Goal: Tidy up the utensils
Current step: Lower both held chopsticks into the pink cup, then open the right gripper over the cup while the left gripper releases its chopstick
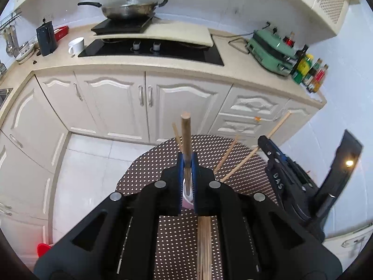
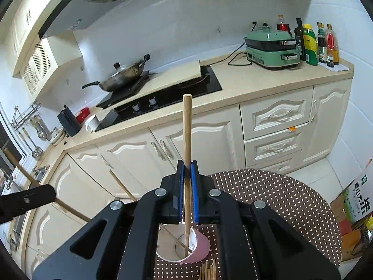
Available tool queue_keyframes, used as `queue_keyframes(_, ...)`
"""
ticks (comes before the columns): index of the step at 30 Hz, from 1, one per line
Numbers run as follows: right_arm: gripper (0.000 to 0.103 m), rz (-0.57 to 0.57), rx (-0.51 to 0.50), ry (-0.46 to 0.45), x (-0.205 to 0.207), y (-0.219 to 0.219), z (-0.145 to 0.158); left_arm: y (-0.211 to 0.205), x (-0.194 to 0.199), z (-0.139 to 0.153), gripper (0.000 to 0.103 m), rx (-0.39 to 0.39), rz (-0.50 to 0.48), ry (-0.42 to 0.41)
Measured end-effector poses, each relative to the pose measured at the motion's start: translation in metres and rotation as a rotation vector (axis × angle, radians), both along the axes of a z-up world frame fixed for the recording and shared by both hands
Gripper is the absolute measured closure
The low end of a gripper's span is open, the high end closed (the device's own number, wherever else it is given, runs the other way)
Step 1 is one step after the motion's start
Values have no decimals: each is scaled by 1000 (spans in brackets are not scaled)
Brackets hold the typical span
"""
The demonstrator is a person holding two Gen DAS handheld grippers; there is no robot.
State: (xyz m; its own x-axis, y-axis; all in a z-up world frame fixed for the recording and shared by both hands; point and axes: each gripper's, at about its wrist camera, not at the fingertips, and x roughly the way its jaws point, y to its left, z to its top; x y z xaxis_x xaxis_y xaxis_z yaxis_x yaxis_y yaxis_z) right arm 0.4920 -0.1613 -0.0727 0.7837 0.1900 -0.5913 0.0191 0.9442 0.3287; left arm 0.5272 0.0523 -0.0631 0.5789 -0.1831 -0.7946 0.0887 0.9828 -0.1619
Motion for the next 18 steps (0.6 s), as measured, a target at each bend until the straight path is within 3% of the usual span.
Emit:
queue_keyframes(6,98,22,-17,47,1,9,-19,-7,12,-29,96,12,-11,63)
queue_keyframes(18,98,31,-12,139,13,12,-52,-13,30,-82,96,-42,-66,147)
